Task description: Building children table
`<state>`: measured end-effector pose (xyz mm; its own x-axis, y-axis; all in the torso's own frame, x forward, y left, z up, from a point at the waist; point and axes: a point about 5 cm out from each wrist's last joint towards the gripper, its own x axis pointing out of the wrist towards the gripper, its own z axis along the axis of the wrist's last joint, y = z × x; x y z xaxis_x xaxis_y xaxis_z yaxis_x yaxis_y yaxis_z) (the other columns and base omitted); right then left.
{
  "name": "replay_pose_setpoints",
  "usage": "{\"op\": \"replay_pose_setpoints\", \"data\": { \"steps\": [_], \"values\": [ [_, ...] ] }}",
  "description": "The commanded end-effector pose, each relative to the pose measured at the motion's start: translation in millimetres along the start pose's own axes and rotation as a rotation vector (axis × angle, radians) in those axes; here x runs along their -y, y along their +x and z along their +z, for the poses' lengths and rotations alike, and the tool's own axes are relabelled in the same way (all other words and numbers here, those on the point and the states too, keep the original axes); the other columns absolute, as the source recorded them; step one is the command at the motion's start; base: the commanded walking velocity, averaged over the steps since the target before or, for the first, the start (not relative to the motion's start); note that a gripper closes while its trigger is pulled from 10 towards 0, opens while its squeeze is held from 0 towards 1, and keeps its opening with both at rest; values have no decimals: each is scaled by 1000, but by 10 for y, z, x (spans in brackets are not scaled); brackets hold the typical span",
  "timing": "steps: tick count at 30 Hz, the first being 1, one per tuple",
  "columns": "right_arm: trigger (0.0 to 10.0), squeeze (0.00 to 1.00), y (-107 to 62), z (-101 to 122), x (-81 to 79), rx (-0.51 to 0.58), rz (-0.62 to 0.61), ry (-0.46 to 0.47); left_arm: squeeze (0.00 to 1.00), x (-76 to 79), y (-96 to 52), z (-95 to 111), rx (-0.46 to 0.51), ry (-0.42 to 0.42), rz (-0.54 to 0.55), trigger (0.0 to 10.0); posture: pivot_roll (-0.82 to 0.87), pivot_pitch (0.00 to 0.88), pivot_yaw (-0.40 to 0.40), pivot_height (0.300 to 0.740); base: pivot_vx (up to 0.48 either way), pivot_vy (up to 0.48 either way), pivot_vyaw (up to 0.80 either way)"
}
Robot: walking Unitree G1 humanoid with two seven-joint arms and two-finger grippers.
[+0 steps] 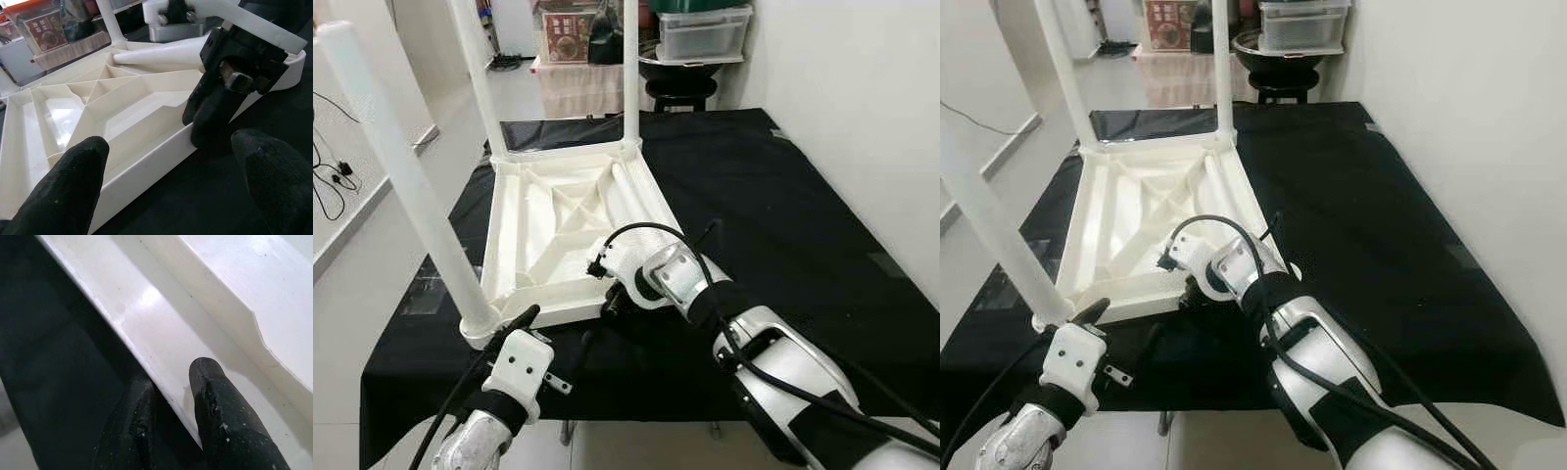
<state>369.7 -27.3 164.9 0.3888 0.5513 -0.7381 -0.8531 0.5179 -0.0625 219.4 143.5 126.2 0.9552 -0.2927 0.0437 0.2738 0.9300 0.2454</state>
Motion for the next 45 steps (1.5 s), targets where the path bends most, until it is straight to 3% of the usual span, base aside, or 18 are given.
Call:
{"op": "replay_pose_setpoints", "data": {
  "steps": [1,4,9,17,27,28,31,32,34,35,36,37,44,45],
  "values": [
    [0,0,147,-26,-165,56,41,151,0,4,-12,-35,-20,13,-8,10000,25,106,8,740,0,0,0],
    [0,0,304,43,-366,130,5,289,0,6,-19,-38,-23,14,-7,10000,29,105,11,740,0,0,0],
    [0,0,341,123,-434,174,-16,303,0,11,-20,-40,-24,16,-10,10000,34,104,11,740,0,0,0],
    [0,0,222,363,-286,303,-180,292,0,19,-21,-42,-24,18,-12,10000,39,100,7,740,0,0,0],
    [314,0,130,516,-199,377,-290,280,0,19,-25,-36,-24,22,-8,10000,47,106,10,740,0,0,0],
    [10000,0,97,545,-152,402,-339,239,0,19,-25,-34,-24,22,-7,10000,49,110,10,740,0,0,0],
    [10000,0,46,578,-81,438,-414,177,0,18,-24,-32,-24,22,-6,10000,49,110,10,740,0,0,0],
    [10000,0,14,560,-17,435,-457,93,0,21,-26,-28,-24,22,-6,10000,53,115,7,740,0,0,0],
    [10000,0,9,552,-4,432,-465,73,0,22,-26,-27,-24,22,-6,10000,53,115,7,740,0,0,0],
    [10000,843,-3,547,9,439,-442,61,0,22,-28,-27,-24,22,-5,10000,53,116,8,740,0,0,0],
    [10000,843,-9,548,14,447,-424,59,0,21,-29,-27,-25,22,-4,10000,52,117,9,740,0,0,0],
    [10000,1000,-56,554,59,473,-413,53,0,20,-30,-28,-25,21,-4,10000,49,118,10,740,0,0,0],
    [10000,1000,-163,619,107,557,-373,33,0,12,-30,-30,-27,21,-6,10000,42,119,16,740,0,0,0],
    [10000,0,-186,660,65,604,-300,18,0,9,-29,-31,-27,21,-7,10000,41,120,19,740,0,0,0]
  ]
}}
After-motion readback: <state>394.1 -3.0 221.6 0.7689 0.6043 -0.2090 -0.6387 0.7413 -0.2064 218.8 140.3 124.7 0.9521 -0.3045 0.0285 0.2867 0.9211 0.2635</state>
